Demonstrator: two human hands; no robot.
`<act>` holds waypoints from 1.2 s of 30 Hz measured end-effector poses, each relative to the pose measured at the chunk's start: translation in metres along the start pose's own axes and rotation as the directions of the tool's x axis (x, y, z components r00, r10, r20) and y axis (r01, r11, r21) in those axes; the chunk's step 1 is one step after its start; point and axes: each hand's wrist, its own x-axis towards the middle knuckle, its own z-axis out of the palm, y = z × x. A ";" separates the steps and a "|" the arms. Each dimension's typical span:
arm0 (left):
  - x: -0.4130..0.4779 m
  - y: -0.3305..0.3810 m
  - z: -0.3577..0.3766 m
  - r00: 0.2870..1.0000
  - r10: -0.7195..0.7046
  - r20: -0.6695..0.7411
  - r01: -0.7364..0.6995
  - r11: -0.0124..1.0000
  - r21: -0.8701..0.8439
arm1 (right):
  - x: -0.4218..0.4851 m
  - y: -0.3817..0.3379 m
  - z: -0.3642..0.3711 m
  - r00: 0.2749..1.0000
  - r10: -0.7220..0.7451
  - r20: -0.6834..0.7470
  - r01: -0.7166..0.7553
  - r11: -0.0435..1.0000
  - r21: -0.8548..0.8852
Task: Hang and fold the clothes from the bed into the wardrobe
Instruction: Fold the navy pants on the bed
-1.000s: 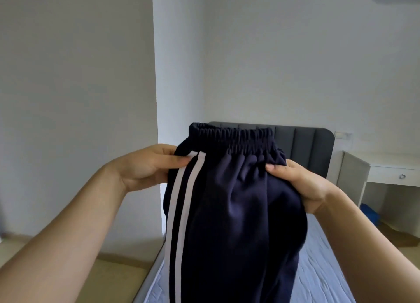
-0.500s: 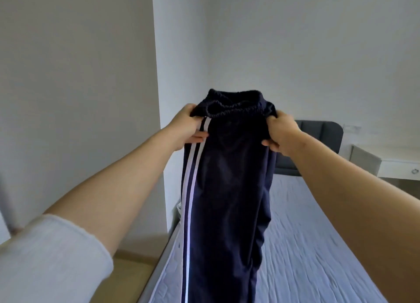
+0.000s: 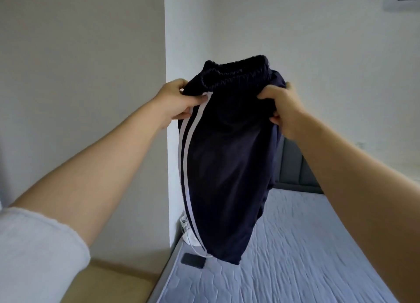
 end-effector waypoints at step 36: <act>0.000 -0.055 0.030 1.000 -0.014 0.014 0.018 0.949 -0.316 | 0.008 0.072 -0.004 0.991 -0.105 -0.086 0.109 0.993 0.051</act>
